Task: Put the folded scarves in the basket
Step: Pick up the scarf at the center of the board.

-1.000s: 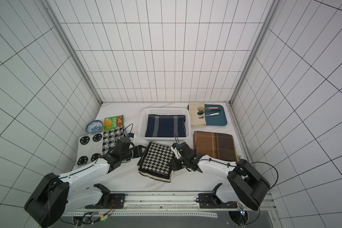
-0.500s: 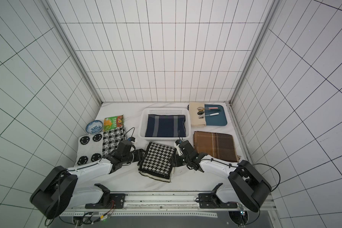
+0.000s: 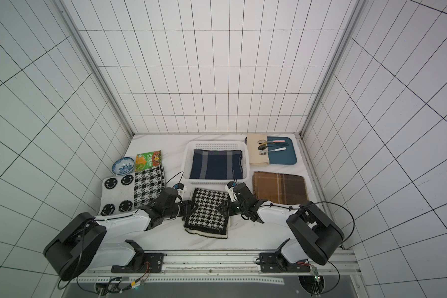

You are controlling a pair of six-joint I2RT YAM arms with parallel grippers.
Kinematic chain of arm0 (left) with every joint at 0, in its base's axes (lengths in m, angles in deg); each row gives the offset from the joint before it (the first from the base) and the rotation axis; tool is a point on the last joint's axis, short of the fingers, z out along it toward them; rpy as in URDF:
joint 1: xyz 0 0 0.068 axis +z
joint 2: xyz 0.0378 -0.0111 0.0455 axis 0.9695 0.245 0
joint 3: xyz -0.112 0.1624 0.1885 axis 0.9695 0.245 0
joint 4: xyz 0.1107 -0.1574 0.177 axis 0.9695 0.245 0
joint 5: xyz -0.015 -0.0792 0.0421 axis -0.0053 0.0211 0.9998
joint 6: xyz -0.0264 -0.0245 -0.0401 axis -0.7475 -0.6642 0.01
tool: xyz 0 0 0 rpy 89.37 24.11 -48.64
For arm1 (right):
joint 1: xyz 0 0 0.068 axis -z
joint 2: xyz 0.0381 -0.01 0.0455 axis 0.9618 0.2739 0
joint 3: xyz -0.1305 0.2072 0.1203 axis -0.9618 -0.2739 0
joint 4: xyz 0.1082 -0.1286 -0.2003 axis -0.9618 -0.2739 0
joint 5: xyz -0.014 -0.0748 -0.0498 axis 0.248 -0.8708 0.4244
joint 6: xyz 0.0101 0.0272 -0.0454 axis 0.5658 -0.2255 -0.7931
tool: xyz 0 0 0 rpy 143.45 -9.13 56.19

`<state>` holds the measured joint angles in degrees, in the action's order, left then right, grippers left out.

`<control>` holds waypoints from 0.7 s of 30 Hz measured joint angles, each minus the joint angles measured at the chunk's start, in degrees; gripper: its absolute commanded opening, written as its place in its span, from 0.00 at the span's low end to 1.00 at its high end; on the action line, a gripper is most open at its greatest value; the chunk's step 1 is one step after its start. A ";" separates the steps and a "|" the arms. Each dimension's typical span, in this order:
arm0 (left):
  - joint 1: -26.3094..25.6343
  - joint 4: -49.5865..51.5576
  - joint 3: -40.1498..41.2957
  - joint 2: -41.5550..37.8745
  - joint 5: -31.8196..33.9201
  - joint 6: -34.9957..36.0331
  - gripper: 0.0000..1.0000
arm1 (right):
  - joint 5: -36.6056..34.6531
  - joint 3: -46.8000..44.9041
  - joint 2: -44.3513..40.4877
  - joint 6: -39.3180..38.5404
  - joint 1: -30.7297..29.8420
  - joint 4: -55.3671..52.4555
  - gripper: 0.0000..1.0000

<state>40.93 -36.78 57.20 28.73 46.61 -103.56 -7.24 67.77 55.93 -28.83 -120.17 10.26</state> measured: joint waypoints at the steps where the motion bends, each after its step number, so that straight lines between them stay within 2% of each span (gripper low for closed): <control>1: -0.92 0.15 0.59 -0.87 0.22 -0.39 0.47 | -0.02 0.02 -0.02 -0.15 0.09 -0.35 0.57; 7: -2.95 2.40 2.69 -6.12 1.31 -1.84 0.65 | -0.11 0.07 -0.92 -0.81 0.37 -1.73 0.62; 12: -2.99 2.54 2.08 -5.75 1.95 -1.55 0.70 | -2.47 -0.42 -4.48 -0.83 0.37 -6.40 0.65; 17: -2.97 -0.13 0.17 -1.38 1.11 -1.27 0.63 | -2.23 -0.63 -4.04 -0.59 0.37 -6.43 0.65; 21: -2.99 -1.22 0.22 -0.20 0.42 -1.33 0.48 | 0.22 -0.52 -1.64 -0.13 0.35 -2.29 0.64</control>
<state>37.93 -38.01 57.42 28.54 47.02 -104.90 -7.02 67.25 54.29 -28.96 -119.82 7.96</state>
